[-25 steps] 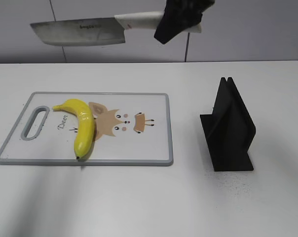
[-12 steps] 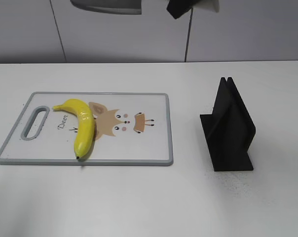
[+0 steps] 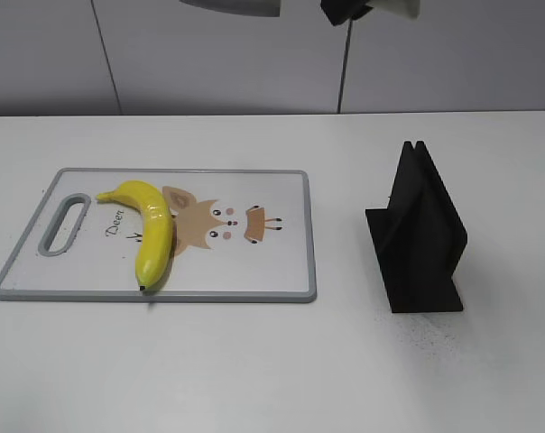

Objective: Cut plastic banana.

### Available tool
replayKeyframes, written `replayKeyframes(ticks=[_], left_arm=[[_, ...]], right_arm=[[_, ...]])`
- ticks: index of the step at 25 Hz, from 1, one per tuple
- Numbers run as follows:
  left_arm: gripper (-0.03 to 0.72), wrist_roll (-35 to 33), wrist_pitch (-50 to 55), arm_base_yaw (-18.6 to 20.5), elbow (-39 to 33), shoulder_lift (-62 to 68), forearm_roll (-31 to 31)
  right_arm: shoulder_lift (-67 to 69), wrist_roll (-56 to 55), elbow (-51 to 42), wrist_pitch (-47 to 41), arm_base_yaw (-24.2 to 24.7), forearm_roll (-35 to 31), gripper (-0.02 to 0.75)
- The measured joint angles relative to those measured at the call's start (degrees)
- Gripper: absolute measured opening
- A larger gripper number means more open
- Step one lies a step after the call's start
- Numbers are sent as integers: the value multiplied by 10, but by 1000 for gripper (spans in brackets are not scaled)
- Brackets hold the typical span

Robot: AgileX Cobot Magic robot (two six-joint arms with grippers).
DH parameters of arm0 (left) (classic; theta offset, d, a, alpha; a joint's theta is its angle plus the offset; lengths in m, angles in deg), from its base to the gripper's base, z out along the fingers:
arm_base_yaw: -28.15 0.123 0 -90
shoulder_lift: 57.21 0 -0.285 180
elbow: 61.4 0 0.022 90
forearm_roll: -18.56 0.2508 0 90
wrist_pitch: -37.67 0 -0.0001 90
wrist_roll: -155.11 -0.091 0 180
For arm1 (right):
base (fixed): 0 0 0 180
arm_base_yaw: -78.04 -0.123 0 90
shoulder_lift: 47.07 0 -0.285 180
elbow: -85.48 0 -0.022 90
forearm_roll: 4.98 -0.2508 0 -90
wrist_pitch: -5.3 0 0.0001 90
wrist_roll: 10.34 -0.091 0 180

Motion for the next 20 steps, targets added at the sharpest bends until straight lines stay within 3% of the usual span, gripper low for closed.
replayKeyframes(ticks=[13, 20], left_arm=[[591, 1, 6, 0, -143, -193, -17], [588, 2, 9, 0, -206, -263, -73]], right_arm=[[-54, -38, -81, 22, 0, 17, 183], [-76, -51, -110, 27, 0, 21, 183]])
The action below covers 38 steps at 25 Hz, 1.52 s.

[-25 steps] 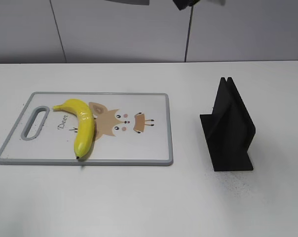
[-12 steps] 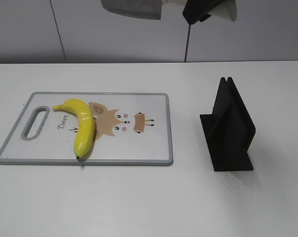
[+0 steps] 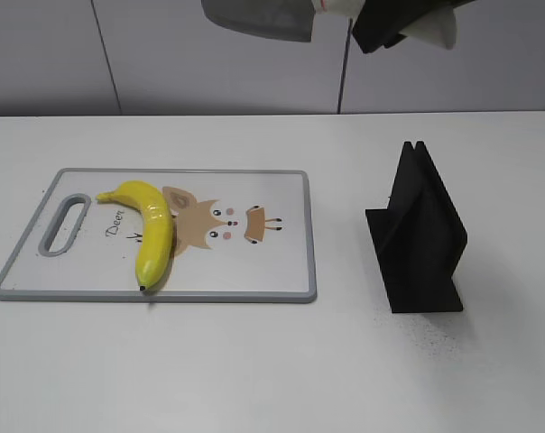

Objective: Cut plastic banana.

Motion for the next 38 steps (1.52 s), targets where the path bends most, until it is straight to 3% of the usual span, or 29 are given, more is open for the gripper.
replayKeyframes(ticks=[9, 22, 38], left_arm=[[587, 0, -8, 0, -60, -41, -45], [586, 0, -118, 0, -109, -41, -63], [585, 0, -68, 0, -126, -77, -56]], right_arm=[[-82, -19, -127, 71, 0, 2, 183], [-242, -101, -392, 198, 0, 13, 183], [-321, -214, -473, 245, 0, 80, 183]])
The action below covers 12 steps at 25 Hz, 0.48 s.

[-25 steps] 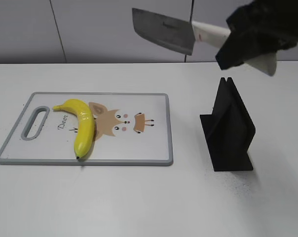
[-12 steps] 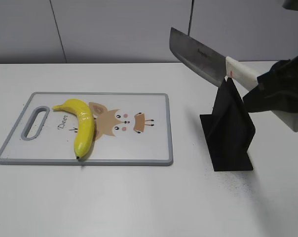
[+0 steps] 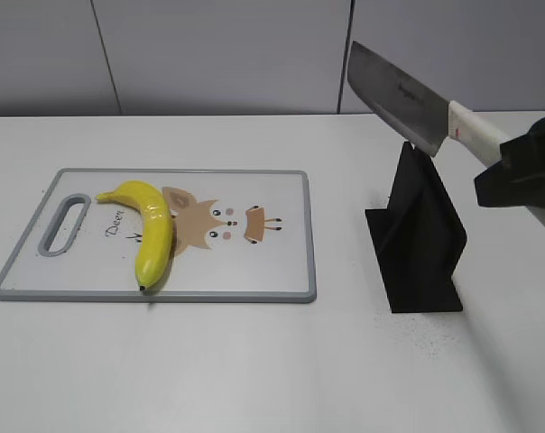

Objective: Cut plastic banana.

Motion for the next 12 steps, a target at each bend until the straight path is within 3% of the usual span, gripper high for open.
replayKeyframes(ticks=[5, 12], left_arm=[[585, 0, 1, 0, 0, -71, 0], [585, 0, 1, 0, 0, -74, 0]], right_arm=[[-2, -61, -1, 17, 0, 52, 183], [8, -135, -1, 21, 0, 92, 183]])
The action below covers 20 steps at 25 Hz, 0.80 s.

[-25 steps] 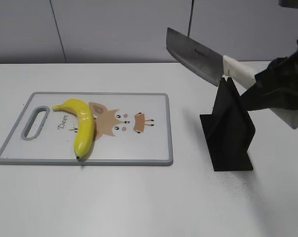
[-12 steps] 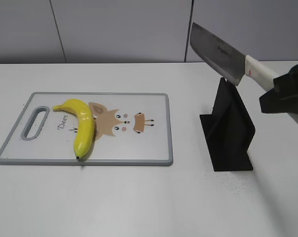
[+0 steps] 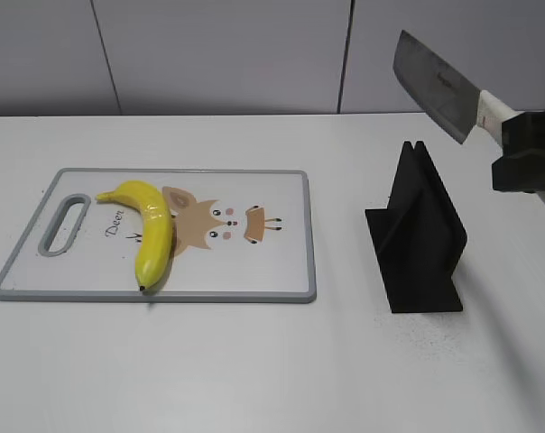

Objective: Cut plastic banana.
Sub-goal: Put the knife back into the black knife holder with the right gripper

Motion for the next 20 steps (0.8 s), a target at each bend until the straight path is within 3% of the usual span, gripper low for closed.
replayKeyframes(ticks=[20], left_arm=[[585, 0, 0, 0, 0, 0, 0]], right_arm=[[143, -82, 0, 45, 0, 87, 183]])
